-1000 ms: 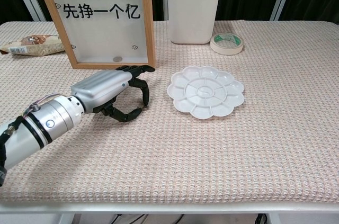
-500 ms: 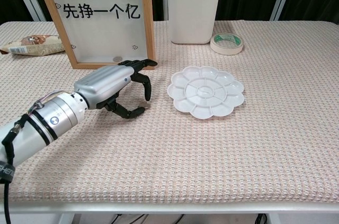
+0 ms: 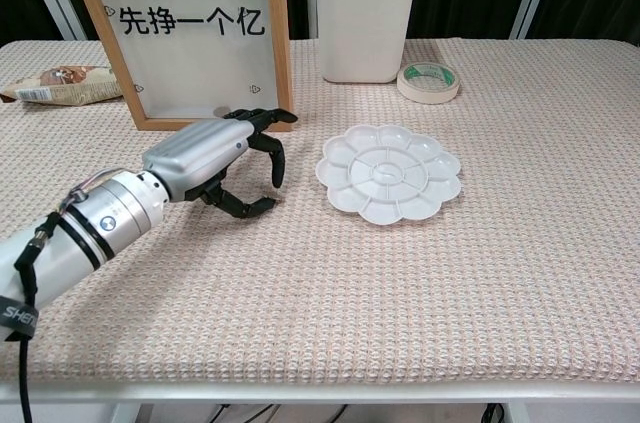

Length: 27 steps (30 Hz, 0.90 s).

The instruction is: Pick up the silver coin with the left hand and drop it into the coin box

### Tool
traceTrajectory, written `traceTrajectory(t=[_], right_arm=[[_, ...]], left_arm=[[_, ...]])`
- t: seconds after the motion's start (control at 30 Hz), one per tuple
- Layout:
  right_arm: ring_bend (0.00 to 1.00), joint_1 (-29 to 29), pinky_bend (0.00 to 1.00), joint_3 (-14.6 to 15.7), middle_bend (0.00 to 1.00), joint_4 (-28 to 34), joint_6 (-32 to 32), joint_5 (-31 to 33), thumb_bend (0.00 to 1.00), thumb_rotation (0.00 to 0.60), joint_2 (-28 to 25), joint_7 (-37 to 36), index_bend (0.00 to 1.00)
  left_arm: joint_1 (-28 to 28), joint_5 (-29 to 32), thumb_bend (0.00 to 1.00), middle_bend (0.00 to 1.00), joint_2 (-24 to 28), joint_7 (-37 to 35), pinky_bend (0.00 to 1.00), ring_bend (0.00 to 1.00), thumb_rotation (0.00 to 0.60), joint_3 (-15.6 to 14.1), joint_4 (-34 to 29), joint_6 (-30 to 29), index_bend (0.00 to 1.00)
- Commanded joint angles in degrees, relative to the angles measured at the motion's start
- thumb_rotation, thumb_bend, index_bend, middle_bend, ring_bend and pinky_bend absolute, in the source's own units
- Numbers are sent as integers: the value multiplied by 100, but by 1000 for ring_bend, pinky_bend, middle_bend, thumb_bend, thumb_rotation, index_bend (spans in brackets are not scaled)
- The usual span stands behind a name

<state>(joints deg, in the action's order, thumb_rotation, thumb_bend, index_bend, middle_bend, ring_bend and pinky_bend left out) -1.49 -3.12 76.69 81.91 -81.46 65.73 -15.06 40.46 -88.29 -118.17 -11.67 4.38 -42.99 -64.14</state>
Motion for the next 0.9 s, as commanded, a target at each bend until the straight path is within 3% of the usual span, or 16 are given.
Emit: traceTrajectory(t=[0.03,0.9], right_arm=[[0,5,0,-1,0,-5,-12,4,176,600,1,-3,0],[0,40,0,-5,0,-14,-126,33,176,600,-27,-53,0]], left_arm=[[12,9,340,48,0,10,50,0,600,7,5,13,521],[52,111,372,49,90,179,49,0,600,30,-118,125,552]])
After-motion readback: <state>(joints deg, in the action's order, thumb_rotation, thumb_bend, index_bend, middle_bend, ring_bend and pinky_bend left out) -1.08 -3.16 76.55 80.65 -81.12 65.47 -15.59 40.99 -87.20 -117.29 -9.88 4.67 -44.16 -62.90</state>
